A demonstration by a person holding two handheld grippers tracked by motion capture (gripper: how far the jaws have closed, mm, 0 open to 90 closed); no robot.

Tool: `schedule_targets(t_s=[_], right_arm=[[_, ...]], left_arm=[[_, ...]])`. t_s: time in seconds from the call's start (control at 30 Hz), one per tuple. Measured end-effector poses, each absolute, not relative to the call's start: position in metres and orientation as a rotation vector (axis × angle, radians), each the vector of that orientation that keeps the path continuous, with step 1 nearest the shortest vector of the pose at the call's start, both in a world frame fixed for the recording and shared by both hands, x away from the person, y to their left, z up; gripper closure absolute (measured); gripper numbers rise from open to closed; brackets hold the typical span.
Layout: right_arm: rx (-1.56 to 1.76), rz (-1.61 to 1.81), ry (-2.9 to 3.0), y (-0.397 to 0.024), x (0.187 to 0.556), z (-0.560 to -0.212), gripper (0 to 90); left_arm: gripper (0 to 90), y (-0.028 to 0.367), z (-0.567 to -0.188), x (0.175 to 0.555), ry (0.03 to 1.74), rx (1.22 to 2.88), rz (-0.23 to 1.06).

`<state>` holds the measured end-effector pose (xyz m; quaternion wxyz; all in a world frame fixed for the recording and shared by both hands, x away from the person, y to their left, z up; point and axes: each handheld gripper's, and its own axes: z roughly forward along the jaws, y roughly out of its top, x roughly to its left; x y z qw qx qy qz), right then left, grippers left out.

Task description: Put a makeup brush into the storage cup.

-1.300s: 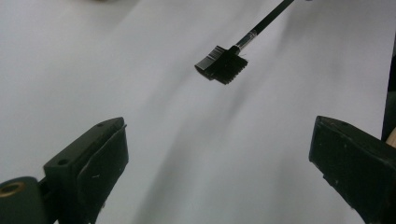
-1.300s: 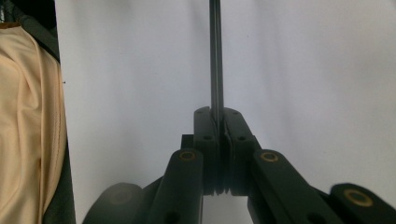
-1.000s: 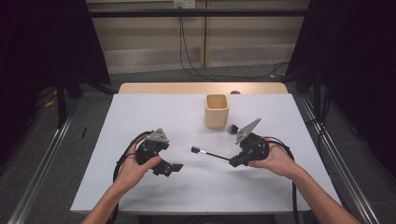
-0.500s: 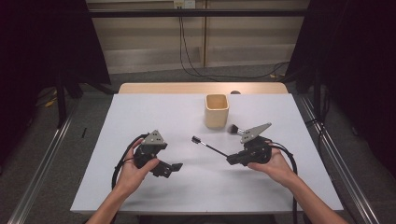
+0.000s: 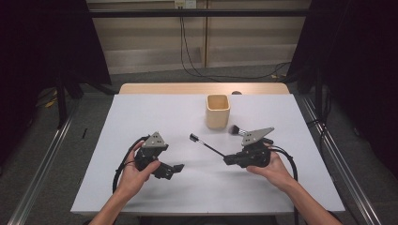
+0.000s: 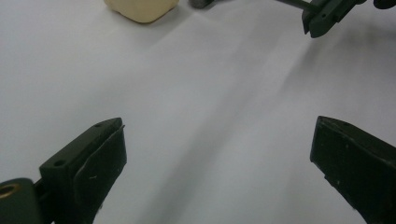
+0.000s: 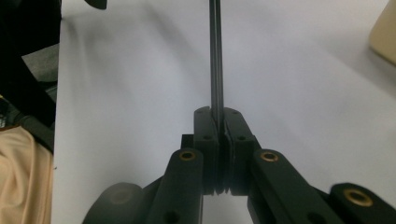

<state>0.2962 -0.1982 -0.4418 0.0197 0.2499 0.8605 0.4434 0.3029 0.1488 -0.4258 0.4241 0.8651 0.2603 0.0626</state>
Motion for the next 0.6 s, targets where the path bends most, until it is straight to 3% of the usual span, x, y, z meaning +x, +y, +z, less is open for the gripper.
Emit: schedule_targets(t_s=[0.6], right_arm=[[0.678, 1.609, 2.505, -0.1984, 0.2894, -0.4368, 86.4]], left_arm=[[3.8, 0.1411, -0.4235, 0.2946, 0.606, 2.023, 0.181]])
